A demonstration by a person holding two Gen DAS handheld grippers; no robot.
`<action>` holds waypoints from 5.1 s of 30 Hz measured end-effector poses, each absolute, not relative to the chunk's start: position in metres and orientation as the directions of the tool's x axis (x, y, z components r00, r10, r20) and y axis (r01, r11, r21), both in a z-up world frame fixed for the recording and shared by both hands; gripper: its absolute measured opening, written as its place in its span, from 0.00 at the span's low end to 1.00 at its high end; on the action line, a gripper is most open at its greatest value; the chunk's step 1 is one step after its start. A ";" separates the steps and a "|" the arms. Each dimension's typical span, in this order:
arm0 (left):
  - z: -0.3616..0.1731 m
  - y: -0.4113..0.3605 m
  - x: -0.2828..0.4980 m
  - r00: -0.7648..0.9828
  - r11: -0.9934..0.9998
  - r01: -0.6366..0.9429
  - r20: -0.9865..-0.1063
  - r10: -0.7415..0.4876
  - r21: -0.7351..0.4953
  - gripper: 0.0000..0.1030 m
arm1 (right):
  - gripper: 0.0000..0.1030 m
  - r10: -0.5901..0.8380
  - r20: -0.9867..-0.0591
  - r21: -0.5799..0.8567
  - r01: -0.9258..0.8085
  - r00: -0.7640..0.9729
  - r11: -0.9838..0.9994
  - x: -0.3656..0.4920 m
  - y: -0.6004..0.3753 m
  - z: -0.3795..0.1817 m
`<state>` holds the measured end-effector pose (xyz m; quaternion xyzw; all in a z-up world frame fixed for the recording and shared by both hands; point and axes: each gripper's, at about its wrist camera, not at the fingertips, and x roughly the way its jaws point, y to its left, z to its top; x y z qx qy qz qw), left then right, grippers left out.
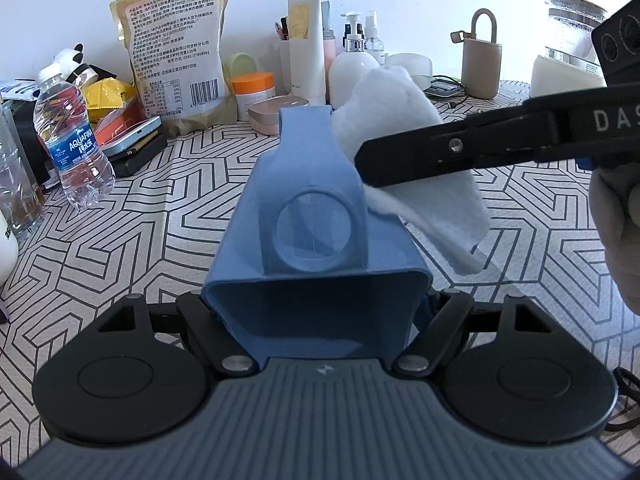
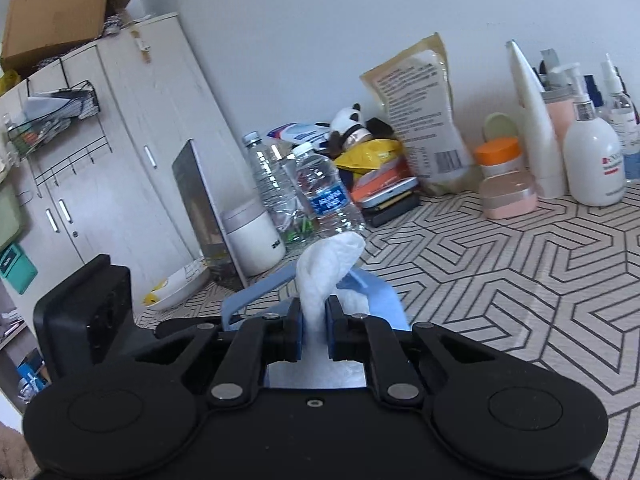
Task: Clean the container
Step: 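Rub the cloth down the container wall toward its rim with the right tool, then tilt the held container with the left tool while the right tool wipes its base, then wipe the container's side wall again with the cloth in the right tool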
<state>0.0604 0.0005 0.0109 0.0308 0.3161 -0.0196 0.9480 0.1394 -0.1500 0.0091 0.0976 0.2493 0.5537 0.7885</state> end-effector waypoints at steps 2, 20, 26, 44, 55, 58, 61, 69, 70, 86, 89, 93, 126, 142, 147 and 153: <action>0.011 0.000 0.061 0.799 0.997 0.057 -0.601 -0.018 0.046 0.75 | 0.13 0.919 -0.288 0.439 -0.815 0.270 0.377 0.141 -0.152 0.008; 0.012 -0.001 0.059 0.799 0.997 0.057 -0.602 -0.017 0.048 0.76 | 0.11 0.839 -0.440 0.408 -0.760 0.321 0.505 0.149 -0.145 -0.008; 0.012 0.001 0.060 0.798 0.997 0.056 -0.602 -0.016 0.047 0.77 | 0.11 0.840 -0.442 0.373 -0.787 0.315 0.491 0.145 -0.144 -0.004; 0.012 0.001 0.061 0.799 0.997 0.047 -0.601 0.000 0.063 0.79 | 0.11 0.786 -0.525 0.283 -0.804 0.327 0.523 0.139 -0.130 -0.009; 0.011 -0.002 0.059 0.799 0.997 0.049 -0.601 -0.002 0.062 0.79 | 0.11 0.808 -0.483 0.272 -0.819 0.338 0.505 0.133 -0.137 0.000; 0.011 -0.001 0.060 0.799 0.997 0.049 -0.601 -0.001 0.063 0.79 | 0.11 0.783 -0.524 0.265 -0.809 0.336 0.525 0.137 -0.131 -0.007; 0.011 -0.001 0.060 0.800 0.996 0.048 -0.600 0.002 0.069 0.79 | 0.11 0.772 -0.535 0.254 -0.807 0.342 0.533 0.137 -0.129 -0.009; 0.010 0.000 0.061 0.800 0.997 0.045 -0.600 0.004 0.066 0.79 | 0.11 0.826 -0.451 0.288 -0.820 0.340 0.495 0.132 -0.141 0.005; 0.010 0.000 0.061 0.800 0.997 0.046 -0.600 0.003 0.066 0.78 | 0.11 0.833 -0.435 0.294 -0.821 0.341 0.489 0.131 -0.143 0.007; 0.010 0.000 0.060 0.802 0.997 0.034 -0.597 0.014 0.070 0.77 | 0.11 0.811 -0.468 0.284 -0.810 0.351 0.514 0.137 -0.137 0.000; 0.010 0.000 0.060 0.802 0.997 0.037 -0.597 0.011 0.068 0.77 | 0.11 0.843 -0.401 0.292 -0.822 0.358 0.488 0.134 -0.144 0.010; 0.010 0.000 0.060 0.802 0.997 0.037 -0.598 0.011 0.067 0.76 | 0.11 0.810 -0.453 0.254 -0.817 0.372 0.518 0.135 -0.135 0.004; 0.009 0.003 0.061 0.801 0.997 0.050 -0.598 -0.002 0.064 0.76 | 0.12 0.915 -0.314 0.272 -0.900 0.252 0.341 0.114 -0.132 0.020; 0.009 0.000 0.060 0.802 0.997 0.050 -0.597 -0.004 0.061 0.76 | 0.13 0.905 -0.331 0.226 -0.908 0.268 0.352 0.123 -0.112 0.022; 0.010 0.002 0.060 0.800 0.998 0.047 -0.600 -0.010 0.046 0.76 | 0.13 0.928 -0.319 0.289 -0.913 0.191 0.287 0.126 -0.119 0.020; 0.009 0.003 0.060 0.799 0.998 0.055 -0.601 -0.019 0.043 0.76 | 0.09 0.901 -0.335 0.232 -0.903 0.274 0.361 0.130 -0.112 0.020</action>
